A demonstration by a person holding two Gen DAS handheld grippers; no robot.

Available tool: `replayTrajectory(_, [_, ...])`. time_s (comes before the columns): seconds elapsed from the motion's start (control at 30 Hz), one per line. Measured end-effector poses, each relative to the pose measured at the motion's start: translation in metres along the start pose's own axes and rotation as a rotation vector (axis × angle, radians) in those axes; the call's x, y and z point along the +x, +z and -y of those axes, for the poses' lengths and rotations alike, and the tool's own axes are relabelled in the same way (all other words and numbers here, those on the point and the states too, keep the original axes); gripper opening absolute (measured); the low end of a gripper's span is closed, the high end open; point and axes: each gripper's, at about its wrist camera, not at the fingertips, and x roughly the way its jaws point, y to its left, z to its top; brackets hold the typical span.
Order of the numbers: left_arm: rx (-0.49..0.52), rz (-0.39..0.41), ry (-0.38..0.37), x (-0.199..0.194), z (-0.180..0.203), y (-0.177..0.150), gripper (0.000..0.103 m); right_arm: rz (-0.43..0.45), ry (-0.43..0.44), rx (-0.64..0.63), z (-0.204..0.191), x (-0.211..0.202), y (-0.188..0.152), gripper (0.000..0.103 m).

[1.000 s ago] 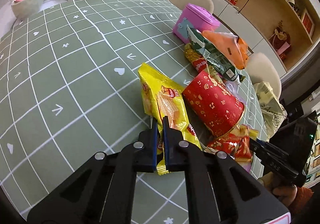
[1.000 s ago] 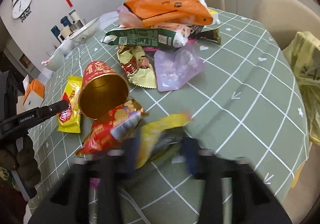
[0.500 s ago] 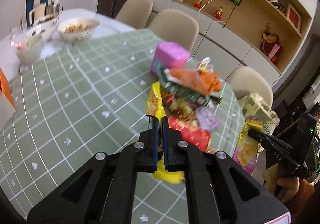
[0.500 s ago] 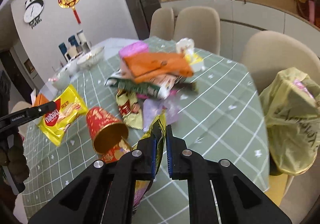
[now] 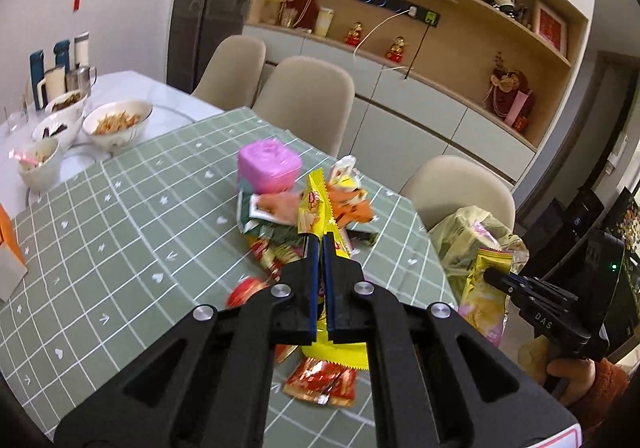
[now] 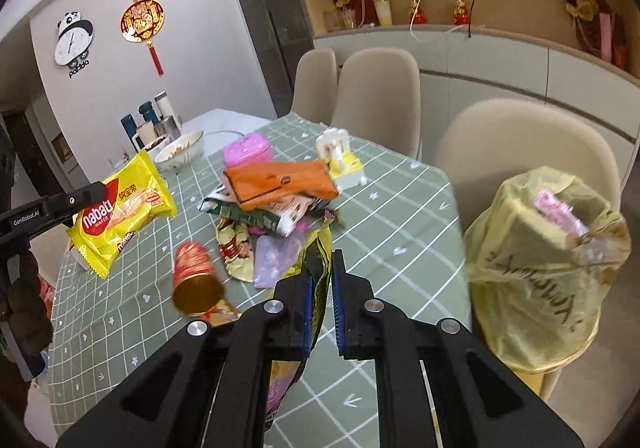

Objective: Collect trash
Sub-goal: 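Carry both wrappers to the yellow bag while the left gripper opens to drop its wrapper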

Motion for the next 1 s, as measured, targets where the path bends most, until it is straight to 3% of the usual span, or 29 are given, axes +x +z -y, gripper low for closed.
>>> replayTrajectory(0.27, [0.045,0.024,-0.063,0.009,0.045,0.017,0.002,0.059,-0.037,-0.009,0.025,-0.029,0.013,0.01])
replayTrajectory(0.5, [0.048,0.036,-0.163,0.028,0.089,0.031,0.002,0.102,-0.08,-0.04,0.051,-0.054,0.027,0.01])
replayTrajectory(1.0, [0.126,0.031,-0.369,0.1,0.235,0.065,0.002,0.239,-0.186,-0.036,0.172,-0.118,0.064,0.01])
